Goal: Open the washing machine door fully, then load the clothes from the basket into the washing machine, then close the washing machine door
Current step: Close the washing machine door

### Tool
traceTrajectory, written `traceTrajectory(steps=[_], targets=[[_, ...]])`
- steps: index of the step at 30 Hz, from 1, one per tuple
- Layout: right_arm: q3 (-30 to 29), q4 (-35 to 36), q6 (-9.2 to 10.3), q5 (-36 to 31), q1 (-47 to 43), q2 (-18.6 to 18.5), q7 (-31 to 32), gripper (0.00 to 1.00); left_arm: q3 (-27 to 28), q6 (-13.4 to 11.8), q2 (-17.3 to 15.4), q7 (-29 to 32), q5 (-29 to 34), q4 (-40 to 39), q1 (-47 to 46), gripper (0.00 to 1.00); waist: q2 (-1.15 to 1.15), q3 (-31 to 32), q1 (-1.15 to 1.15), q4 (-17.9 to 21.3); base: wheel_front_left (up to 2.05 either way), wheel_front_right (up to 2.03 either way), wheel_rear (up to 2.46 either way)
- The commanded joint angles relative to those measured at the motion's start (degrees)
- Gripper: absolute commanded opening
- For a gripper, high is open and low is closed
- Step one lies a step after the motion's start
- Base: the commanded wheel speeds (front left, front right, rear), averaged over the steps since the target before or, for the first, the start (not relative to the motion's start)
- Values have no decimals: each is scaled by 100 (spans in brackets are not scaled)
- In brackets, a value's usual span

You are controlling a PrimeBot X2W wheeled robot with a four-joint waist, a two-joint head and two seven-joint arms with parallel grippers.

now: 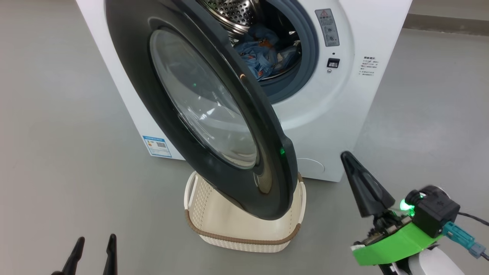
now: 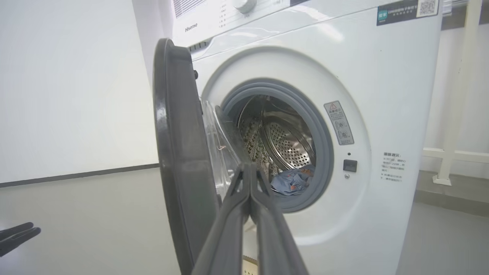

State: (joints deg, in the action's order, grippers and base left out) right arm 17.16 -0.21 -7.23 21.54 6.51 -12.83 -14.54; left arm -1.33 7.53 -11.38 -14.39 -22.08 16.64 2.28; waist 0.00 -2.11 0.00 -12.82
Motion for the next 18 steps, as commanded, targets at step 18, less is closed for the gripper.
traceTrajectory(steps=[18], targets=[[1707, 974, -25, 192, 591, 71, -46, 0, 190, -4, 43, -61, 90, -258, -4, 100, 0, 141, 0, -250, 0, 0, 0]])
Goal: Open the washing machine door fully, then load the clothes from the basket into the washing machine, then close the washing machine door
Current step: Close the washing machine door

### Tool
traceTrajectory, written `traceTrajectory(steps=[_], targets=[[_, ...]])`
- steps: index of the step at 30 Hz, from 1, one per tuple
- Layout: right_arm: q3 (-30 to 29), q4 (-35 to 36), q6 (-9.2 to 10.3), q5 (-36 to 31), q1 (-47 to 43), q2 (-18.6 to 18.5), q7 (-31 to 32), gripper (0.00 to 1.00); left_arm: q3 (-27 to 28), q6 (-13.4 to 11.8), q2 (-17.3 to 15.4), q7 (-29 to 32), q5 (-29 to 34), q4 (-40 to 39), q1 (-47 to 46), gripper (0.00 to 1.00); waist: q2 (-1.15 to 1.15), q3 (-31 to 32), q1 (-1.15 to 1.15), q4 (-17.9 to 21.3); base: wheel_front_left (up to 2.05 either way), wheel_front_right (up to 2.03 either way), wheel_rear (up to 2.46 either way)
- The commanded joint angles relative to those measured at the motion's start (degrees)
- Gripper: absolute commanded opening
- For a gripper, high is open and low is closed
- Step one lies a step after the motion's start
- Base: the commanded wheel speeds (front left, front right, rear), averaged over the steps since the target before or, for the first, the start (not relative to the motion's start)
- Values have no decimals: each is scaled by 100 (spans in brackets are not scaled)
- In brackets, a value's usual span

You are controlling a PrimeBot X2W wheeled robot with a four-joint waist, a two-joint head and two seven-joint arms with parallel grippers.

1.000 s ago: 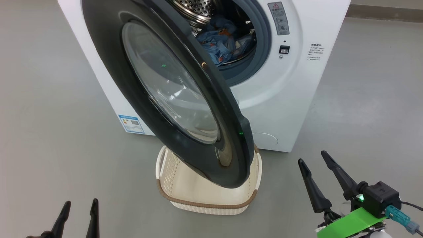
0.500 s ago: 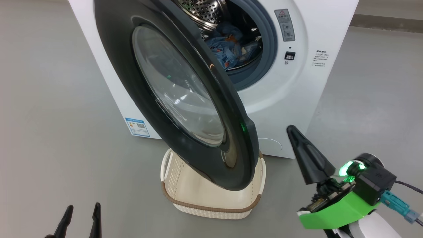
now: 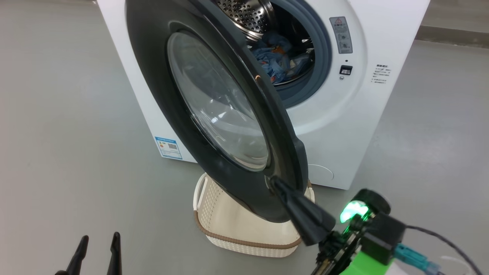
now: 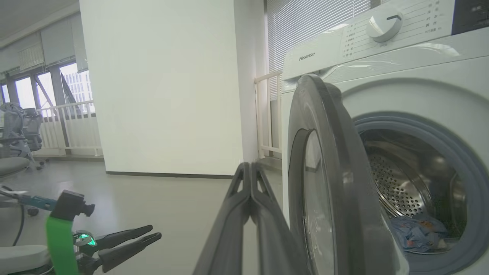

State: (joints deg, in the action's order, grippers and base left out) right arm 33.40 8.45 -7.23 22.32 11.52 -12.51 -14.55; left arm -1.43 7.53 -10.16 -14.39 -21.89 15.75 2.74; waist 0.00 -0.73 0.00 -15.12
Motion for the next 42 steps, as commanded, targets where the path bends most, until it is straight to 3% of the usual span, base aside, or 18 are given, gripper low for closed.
traceTrajectory(steps=[1, 12, 22, 42], targets=[[143, 31, -25, 158, 52, 56, -45, 0, 212, -4, -63, -61, 74, -175, -40, 100, 0, 2, 0, -34, 0, 0, 0], [444, -921, -25, 438, -101, 83, -45, 0, 245, -4, 16, -61, 75, -188, -59, 100, 0, -86, 0, -136, 0, 0, 0], [309, -1666, -25, 499, 142, 241, -45, 0, 225, -4, 106, -61, 75, -182, -158, 100, 0, -209, 0, -139, 0, 0, 0], [-325, -2061, -25, 278, 546, 483, -45, 0, 221, -4, 232, -61, 69, -225, -298, 100, 0, -449, 0, -197, 0, 0, 0]])
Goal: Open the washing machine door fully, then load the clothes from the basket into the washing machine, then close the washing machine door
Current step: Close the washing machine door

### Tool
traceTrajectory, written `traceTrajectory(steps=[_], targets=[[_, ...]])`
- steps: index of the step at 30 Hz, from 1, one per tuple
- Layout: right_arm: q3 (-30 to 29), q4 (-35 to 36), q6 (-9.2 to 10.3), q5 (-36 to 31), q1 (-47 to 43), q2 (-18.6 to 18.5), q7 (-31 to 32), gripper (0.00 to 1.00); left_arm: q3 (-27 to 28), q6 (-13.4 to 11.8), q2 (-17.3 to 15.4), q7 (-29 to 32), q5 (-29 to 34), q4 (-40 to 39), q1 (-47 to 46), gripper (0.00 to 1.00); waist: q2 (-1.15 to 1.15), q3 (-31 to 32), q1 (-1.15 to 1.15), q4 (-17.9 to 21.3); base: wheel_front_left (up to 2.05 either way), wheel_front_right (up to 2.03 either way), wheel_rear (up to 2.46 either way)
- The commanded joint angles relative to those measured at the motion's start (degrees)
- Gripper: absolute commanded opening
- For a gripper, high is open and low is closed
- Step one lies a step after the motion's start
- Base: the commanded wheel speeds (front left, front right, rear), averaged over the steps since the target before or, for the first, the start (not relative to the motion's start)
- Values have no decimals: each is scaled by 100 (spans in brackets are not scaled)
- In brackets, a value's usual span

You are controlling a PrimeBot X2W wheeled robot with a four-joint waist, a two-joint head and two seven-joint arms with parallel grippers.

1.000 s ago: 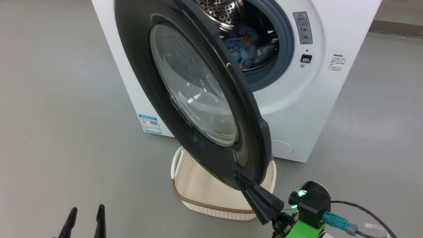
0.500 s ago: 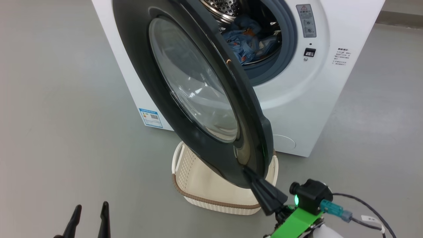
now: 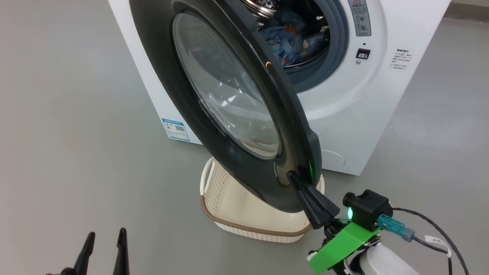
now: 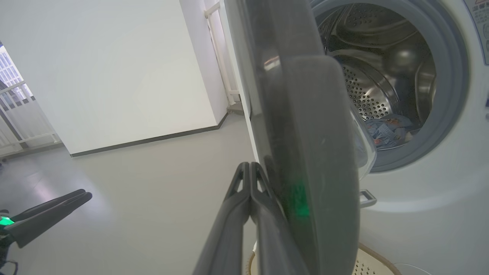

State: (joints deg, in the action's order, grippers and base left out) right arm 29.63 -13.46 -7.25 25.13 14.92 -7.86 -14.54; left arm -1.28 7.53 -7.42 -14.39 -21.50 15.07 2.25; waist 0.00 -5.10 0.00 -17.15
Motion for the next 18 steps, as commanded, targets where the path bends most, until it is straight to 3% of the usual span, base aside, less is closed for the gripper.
traceTrajectory(steps=[1, 18], targets=[[8, 134, -24, -22, 222, 14, -46, 0, 207, -4, -33, -61, 30, -168, -256, 100, 0, -39, 0, 12, 0, 0, 0], [-683, 114, -24, -223, 940, -157, -46, 0, 97, -4, 130, -61, 55, -338, -646, 100, 0, -754, 0, 133, 0, 0, 0]])
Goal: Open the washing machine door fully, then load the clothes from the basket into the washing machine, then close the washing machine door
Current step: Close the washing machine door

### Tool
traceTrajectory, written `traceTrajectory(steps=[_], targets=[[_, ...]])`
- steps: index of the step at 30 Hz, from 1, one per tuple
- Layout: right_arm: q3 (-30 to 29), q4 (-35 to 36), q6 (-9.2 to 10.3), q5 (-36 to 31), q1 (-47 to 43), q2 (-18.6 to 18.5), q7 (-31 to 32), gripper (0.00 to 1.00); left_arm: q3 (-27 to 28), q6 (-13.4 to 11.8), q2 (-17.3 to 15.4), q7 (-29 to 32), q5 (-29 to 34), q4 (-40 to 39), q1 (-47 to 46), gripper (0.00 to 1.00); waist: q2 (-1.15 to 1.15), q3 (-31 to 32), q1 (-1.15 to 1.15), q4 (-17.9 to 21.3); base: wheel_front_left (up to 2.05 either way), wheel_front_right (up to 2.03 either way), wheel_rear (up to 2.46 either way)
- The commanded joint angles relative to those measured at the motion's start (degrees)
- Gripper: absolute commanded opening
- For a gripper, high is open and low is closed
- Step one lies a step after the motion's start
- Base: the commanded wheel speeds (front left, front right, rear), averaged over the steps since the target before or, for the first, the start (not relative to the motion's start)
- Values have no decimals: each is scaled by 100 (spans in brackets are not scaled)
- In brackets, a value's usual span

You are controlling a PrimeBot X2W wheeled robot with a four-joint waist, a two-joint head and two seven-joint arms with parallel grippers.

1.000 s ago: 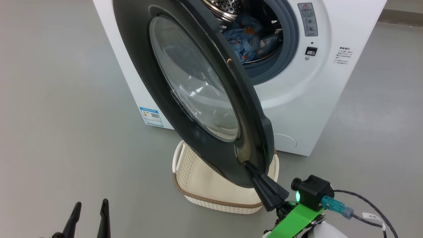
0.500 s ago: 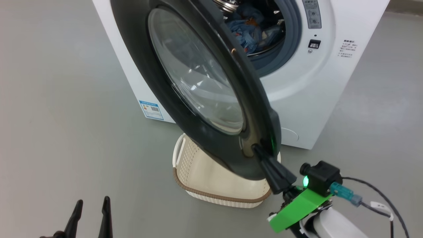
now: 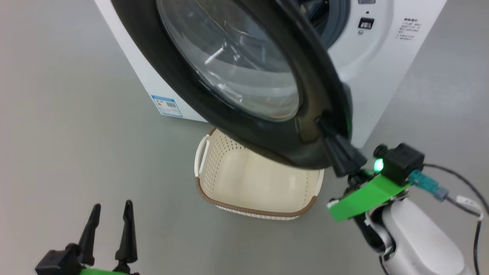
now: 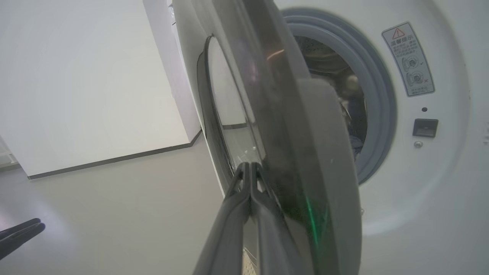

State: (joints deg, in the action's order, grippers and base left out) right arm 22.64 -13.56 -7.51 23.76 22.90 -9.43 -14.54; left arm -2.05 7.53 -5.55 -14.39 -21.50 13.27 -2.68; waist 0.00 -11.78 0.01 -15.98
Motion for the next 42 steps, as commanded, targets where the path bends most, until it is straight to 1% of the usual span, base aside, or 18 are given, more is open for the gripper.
traceTrajectory(steps=[1, 16, 28, 35, 42], targets=[[-35, 121, 2, -96, 196, -10, -46, 0, 164, -4, -49, -61, 56, -165, -175, 100, 0, -127, -1, 16, 0, 0, 0], [-644, -53, 2, -179, 963, -296, -46, 0, -63, -4, 65, -61, 5, -238, -563, 100, 0, -632, -1, -211, 0, 0, 0], [-1141, -278, 2, -300, 1828, -518, -46, 0, -246, -4, 194, -61, -46, -363, -945, 100, 0, -1267, -1, -520, 0, 0, 0], [-1380, -419, 2, -391, 2295, -586, -46, 0, -307, -4, 246, -61, -73, -428, -1117, 100, 0, -1549, -1, -661, 0, 0, 0], [-1685, -485, 2, -539, 2649, -555, -46, 0, -350, -4, 264, -61, -107, -477, -1231, 100, 0, -1765, -1, -764, 0, 0, 0]])
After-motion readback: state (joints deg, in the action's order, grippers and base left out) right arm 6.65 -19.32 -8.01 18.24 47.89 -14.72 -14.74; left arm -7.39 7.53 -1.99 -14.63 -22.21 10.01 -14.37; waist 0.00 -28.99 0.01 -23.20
